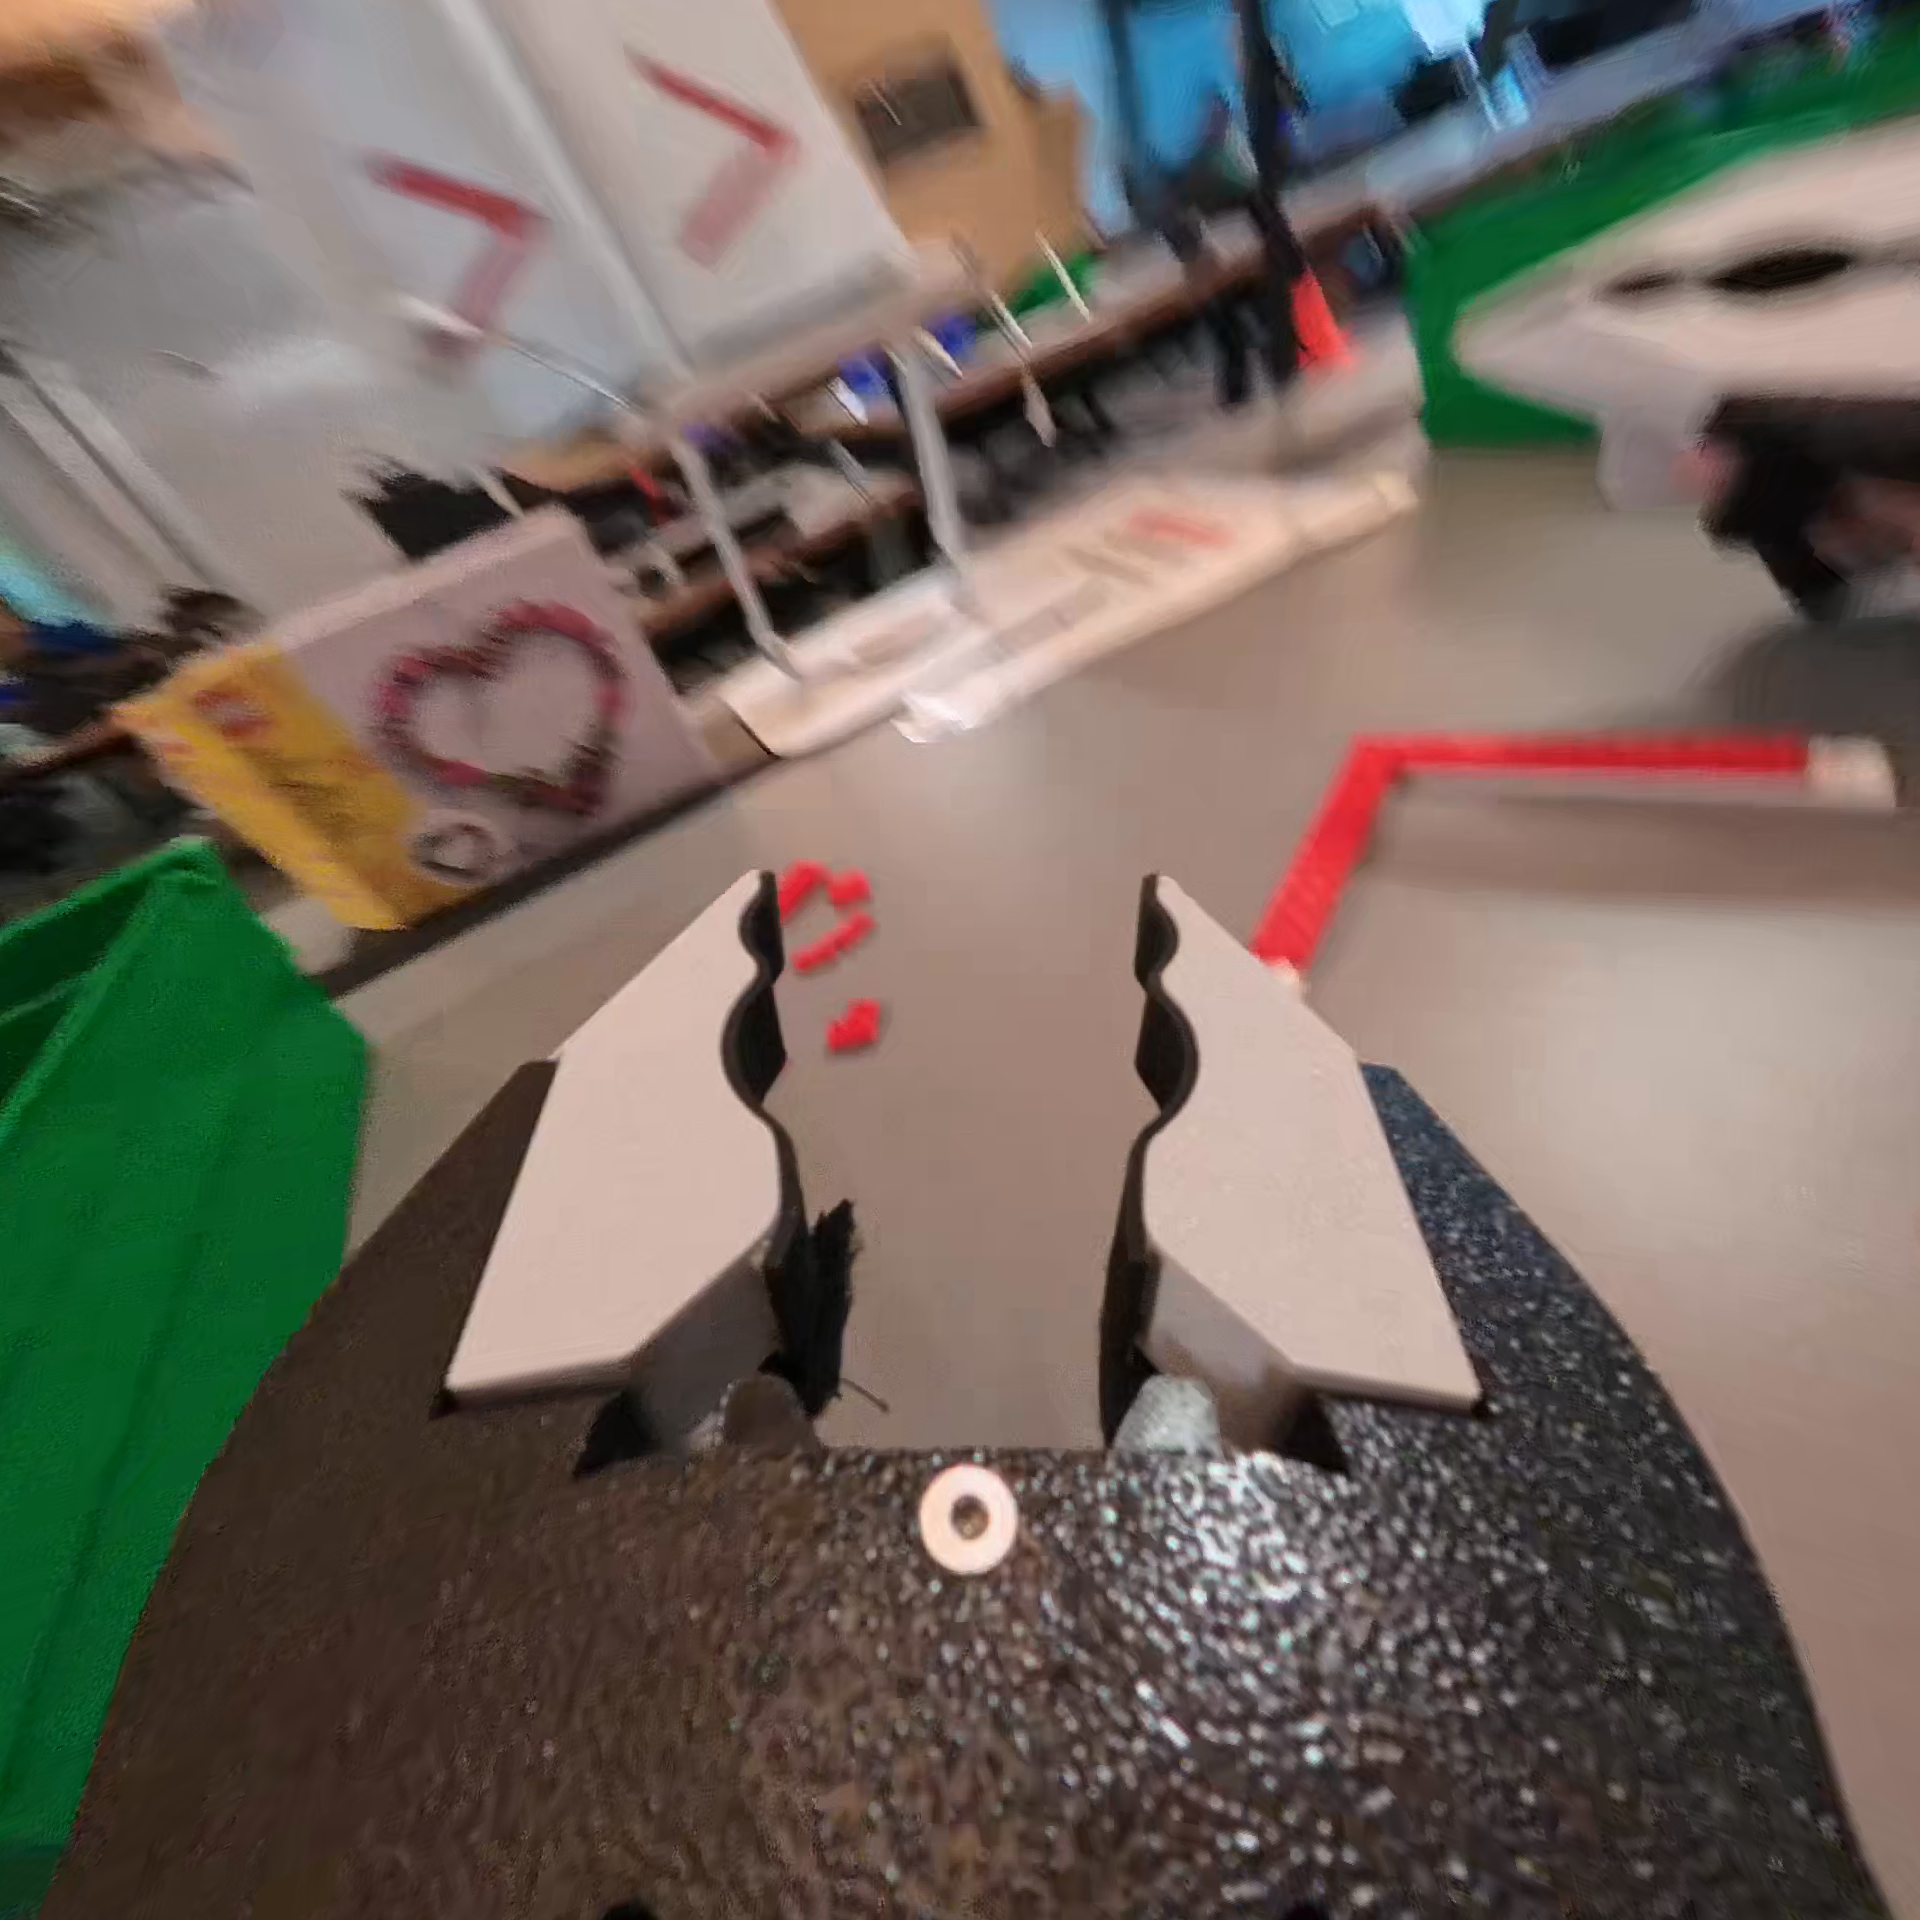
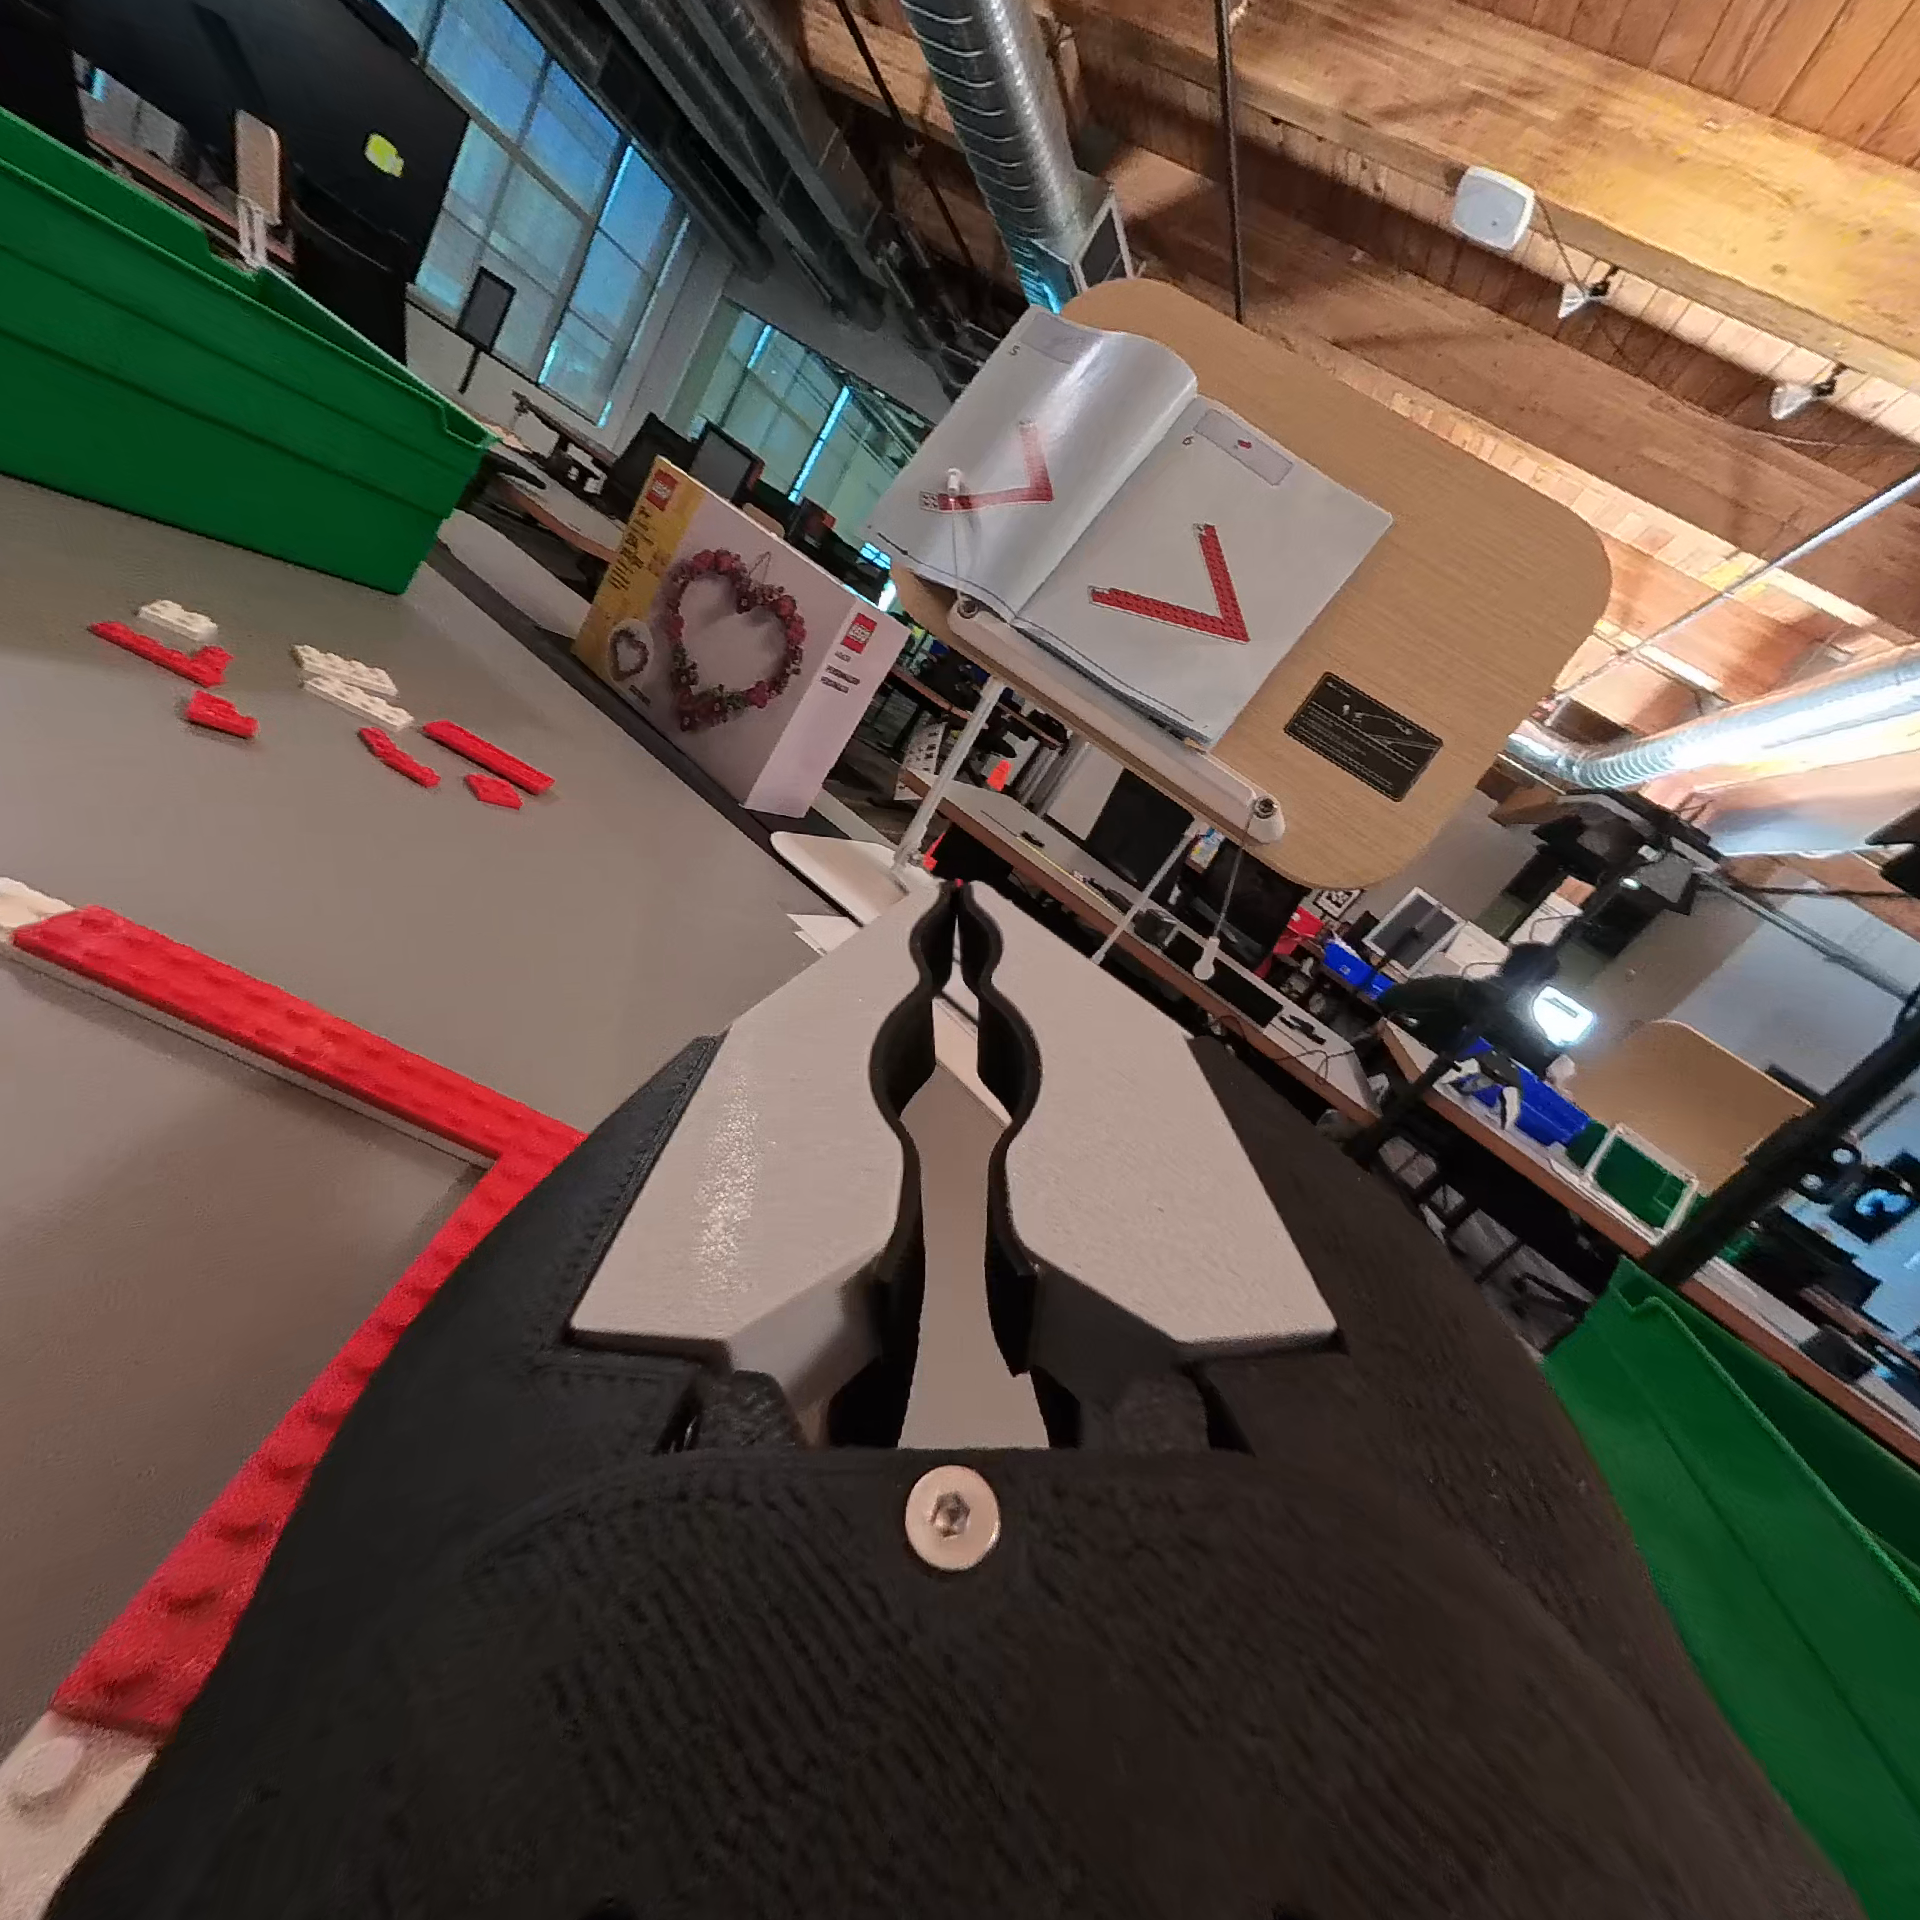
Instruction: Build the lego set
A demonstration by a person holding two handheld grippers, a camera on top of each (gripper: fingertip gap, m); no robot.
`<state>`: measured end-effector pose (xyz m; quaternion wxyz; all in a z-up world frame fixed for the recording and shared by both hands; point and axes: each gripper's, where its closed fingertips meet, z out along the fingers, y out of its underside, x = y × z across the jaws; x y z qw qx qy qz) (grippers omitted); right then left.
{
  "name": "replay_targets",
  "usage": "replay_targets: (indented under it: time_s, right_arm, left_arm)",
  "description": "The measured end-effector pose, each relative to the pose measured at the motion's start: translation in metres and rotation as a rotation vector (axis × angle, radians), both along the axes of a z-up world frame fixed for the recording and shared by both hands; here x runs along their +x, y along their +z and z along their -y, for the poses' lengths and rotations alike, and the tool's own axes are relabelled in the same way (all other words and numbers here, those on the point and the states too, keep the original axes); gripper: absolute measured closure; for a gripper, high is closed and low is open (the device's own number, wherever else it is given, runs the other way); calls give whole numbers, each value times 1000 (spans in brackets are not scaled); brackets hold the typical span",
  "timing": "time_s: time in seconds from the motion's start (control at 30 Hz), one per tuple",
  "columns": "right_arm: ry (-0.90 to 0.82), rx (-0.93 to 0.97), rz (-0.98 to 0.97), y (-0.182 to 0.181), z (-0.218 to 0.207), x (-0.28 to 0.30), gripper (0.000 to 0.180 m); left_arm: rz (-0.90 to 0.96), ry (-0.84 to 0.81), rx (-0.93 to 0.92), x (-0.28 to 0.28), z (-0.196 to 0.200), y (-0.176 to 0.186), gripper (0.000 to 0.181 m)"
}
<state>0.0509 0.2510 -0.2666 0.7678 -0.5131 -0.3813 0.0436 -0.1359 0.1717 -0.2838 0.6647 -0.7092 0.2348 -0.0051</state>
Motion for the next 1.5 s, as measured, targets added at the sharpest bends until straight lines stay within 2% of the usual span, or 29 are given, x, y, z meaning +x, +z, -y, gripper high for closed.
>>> replay_targets:
  time_s: [0.1,0.17,0.23,0.4,0.6,1.0,1.1,1.17,1.37,1.5]
  right_arm:
    - [-43,0,-14,5,-10,13,180]
    - [-86,10,-12,8,-16,23,180]
    - [-147,21,-5,10,-23,37,180]
    - [-312,-4,-76,14,-41,74,180]
    - [-322,22,13,10,-40,65,180]
    - [-232,50,101,4,-33,43,180]
    - [-222,53,113,3,-32,41,180]
    - [-219,52,114,3,-31,41,180]
    - [-201,49,97,4,-32,44,180]
    - [-205,45,85,5,-40,49,180]
  left_arm:
    - [204,75,216,-8,-5,38,109]
    - [295,96,275,-15,-8,51,106]
    - [311,84,301,-20,-7,56,105]
    - [369,136,280,-49,-8,48,103]
    - [450,180,228,-64,-11,43,99]
    - [374,67,197,-27,-12,39,100]
    - [359,37,136,-16,-13,30,93]
    - [345,28,102,-10,-8,25,87]
    - [282,11,120,8,29,24,93]
    - [193,53,26,2,20,9,94]
